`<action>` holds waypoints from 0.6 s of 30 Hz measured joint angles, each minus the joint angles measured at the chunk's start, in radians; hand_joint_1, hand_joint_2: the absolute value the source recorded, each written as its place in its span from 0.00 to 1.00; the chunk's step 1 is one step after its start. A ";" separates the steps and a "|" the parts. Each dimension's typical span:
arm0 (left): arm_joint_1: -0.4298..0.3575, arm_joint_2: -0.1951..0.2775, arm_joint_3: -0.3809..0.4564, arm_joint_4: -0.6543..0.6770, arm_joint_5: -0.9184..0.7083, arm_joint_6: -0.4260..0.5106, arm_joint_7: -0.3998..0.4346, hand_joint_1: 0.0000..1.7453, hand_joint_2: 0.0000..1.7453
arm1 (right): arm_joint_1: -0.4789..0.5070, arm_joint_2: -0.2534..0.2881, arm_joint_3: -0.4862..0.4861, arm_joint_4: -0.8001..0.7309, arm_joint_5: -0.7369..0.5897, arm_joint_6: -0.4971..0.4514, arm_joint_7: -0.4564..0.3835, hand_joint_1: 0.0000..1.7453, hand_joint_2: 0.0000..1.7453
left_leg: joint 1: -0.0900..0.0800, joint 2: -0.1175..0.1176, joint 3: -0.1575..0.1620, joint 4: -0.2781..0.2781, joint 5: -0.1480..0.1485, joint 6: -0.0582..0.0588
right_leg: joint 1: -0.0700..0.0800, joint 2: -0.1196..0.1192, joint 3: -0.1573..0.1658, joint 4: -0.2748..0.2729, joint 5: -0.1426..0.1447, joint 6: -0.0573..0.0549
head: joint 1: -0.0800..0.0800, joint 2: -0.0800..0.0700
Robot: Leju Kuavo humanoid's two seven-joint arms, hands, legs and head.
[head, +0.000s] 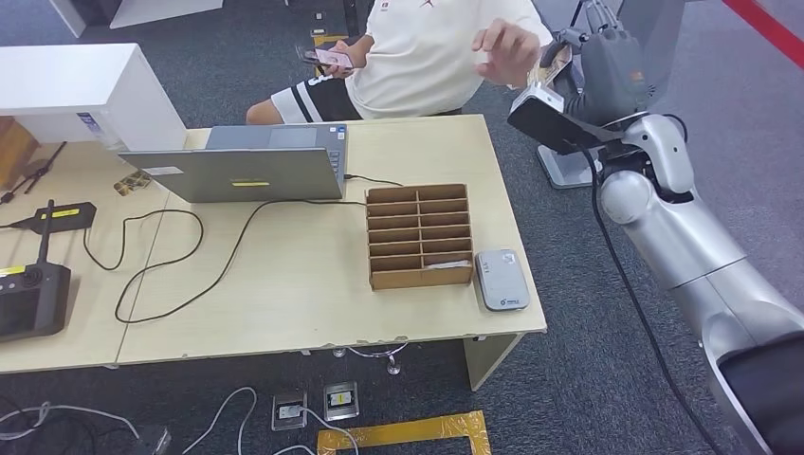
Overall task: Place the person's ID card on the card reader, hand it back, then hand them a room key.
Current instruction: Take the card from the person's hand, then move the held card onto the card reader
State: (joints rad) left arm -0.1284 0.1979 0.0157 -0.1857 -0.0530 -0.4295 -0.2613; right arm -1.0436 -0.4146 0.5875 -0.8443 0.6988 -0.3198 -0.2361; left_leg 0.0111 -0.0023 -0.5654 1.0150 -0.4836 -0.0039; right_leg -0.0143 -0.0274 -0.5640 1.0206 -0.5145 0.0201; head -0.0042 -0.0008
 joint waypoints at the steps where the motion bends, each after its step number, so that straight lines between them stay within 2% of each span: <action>1: 0.000 -0.001 -0.001 0.000 0.000 0.000 0.000 0.00 0.00 | 0.002 0.000 0.000 -0.002 -0.001 0.001 0.001 1.00 1.00 | 0.000 0.000 0.000 0.000 0.000 0.000 | 0.000 0.000 0.000 0.000 0.000 0.000 | 0.000 0.000; 9: 0.000 -0.009 -0.015 0.000 0.009 0.000 0.000 0.00 0.00 | 0.057 -0.001 -0.002 -0.020 0.002 0.043 0.030 1.00 1.00 | 0.000 0.000 0.000 0.000 0.000 0.000 | 0.000 0.000 0.000 0.000 0.000 0.000 | 0.000 0.000; 18: 0.001 -0.016 -0.017 0.000 0.011 0.000 0.003 0.00 0.00 | 0.264 -0.021 -0.005 -0.023 -0.011 0.071 0.075 1.00 1.00 | 0.000 0.000 0.000 0.000 0.000 0.000 | 0.000 0.000 0.000 -0.001 0.000 0.000 | 0.000 0.000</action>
State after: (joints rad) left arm -0.1275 0.1817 -0.0017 -0.1854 -0.0421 -0.4295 -0.2586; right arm -0.7801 -0.4360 0.5820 -0.8675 0.6874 -0.2487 -0.1607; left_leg 0.0112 -0.0020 -0.5655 1.0150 -0.4840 -0.0038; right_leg -0.0143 -0.0274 -0.5641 1.0199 -0.5146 0.0200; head -0.0043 -0.0008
